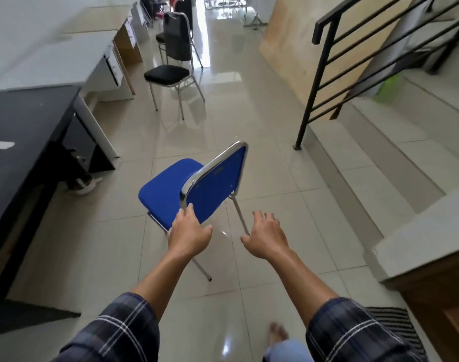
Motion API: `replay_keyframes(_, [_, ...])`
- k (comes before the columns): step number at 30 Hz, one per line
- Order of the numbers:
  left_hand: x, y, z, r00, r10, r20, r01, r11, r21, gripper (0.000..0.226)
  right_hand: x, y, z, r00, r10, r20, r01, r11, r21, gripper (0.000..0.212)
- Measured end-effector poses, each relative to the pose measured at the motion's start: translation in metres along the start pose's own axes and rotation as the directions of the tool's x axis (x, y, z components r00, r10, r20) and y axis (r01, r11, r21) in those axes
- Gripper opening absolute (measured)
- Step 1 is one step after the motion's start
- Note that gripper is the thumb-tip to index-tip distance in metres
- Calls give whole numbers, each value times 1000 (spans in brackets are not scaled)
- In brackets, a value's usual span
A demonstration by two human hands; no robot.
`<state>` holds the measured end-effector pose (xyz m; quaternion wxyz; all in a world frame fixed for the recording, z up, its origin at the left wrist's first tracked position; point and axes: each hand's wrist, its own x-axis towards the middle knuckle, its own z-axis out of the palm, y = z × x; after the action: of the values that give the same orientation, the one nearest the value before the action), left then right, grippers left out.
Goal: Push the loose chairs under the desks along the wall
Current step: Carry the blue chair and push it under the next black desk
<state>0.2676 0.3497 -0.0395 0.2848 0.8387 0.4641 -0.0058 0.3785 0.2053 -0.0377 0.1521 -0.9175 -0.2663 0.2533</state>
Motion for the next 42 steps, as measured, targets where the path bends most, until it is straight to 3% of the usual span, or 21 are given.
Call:
replay_keyframes(6, [66, 33, -9, 988, -60, -141, 66, 997, 35, 85, 87, -19, -29, 991, -128, -49, 130, 990, 50, 71])
replay_keyframes(13, [122, 61, 4, 977, -207, -49, 210, 975, 66, 81, 189, -37, -67, 935, -342, -92, 347, 936, 51, 78])
replay_keyframes(18, [142, 69, 13, 948, -303, -100, 307, 951, 33, 58, 244, -38, -82, 880, -472, 48, 475, 877, -76, 67])
replay_keyframes(22, [150, 65, 17, 883, -452, -124, 449, 892, -53, 54, 267, -32, -78, 853, -509, 114, 518, 853, -66, 51])
replay_keyframes(30, [158, 74, 17, 733, -644, -221, 616, 765, -187, 64, 300, -43, -82, 878, -459, 134, 436, 884, 171, 33])
replay_keyframes(38, [173, 68, 12, 564, -825, -41, 704, 506, -499, 44, 325, -48, -79, 906, -404, 127, 360, 893, 270, 27])
replay_keyframes(42, [179, 78, 10, 488, -867, 96, 652, 289, -700, 36, 333, -45, -76, 912, -395, 111, 361, 902, 239, 44])
